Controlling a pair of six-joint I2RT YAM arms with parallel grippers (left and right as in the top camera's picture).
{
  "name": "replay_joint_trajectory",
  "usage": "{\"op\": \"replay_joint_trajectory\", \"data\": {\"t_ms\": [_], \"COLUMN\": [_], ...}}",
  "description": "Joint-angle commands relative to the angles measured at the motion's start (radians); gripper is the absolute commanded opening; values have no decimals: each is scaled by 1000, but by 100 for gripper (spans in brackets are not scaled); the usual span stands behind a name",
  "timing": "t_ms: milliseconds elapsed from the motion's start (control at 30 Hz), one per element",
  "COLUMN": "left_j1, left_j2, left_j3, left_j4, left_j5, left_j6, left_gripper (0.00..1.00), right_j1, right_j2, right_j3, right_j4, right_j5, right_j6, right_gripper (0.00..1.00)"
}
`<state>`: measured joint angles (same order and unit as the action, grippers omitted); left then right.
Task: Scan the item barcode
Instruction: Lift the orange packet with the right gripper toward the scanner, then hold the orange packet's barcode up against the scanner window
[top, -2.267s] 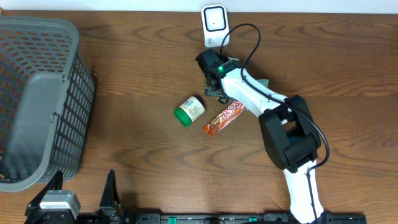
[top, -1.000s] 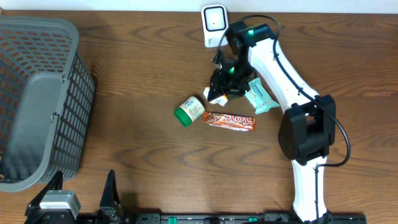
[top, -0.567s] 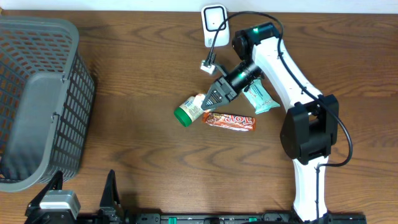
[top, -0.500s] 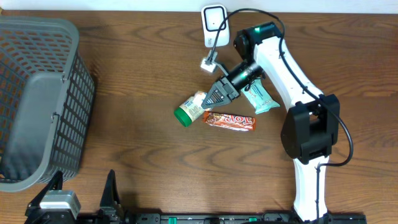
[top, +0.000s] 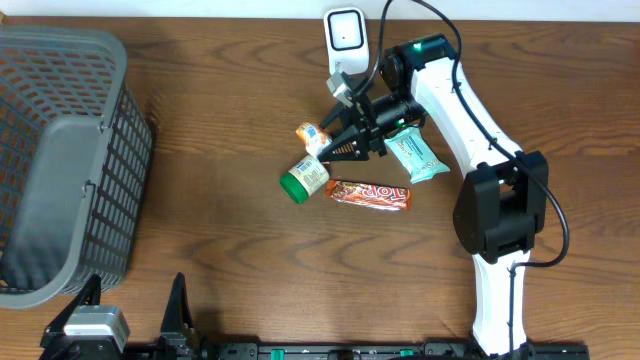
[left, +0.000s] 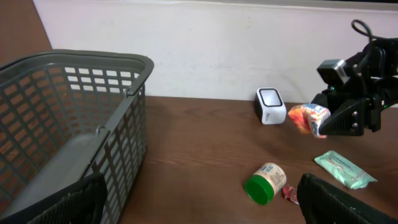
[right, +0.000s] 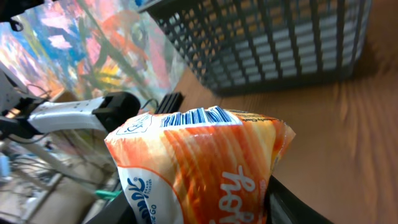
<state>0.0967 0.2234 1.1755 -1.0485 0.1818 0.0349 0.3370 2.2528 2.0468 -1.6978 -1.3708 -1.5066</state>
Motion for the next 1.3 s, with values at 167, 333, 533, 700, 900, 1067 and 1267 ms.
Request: {"op": "replay_joint_trajectory", "data": {"t_ms": [167, 333, 533, 700, 900, 1067, 1267], "left_j1": [4, 4, 4, 4, 4, 4, 4], "left_j2": [-4, -4, -4, -4, -4, -4, -4], "left_j3": [2, 2, 2, 2, 2, 2, 2], "left_j4": [1, 1, 1, 1, 1, 1, 1], "left_j5": [10, 10, 10, 10, 10, 10, 10], "left_j6": [16, 16, 16, 16, 16, 16, 16], "left_gripper": [98, 98, 98, 98, 98, 98, 98], "right_j1": [-5, 5, 10, 10, 11, 11, 5], "right_j2": [-61, -114, -119, -119, -119, -119, -119], "right_j3": [75, 79, 79, 79, 79, 79, 79], "right_j4": [0, -1, 2, 31, 204, 487, 747], "right_j5": [-71, 22, 69, 56, 33, 178, 477], "right_j6": [-178, -169, -40, 193, 722, 1469, 2029], "right_gripper": [40, 34, 31, 32, 32, 33, 40]}}
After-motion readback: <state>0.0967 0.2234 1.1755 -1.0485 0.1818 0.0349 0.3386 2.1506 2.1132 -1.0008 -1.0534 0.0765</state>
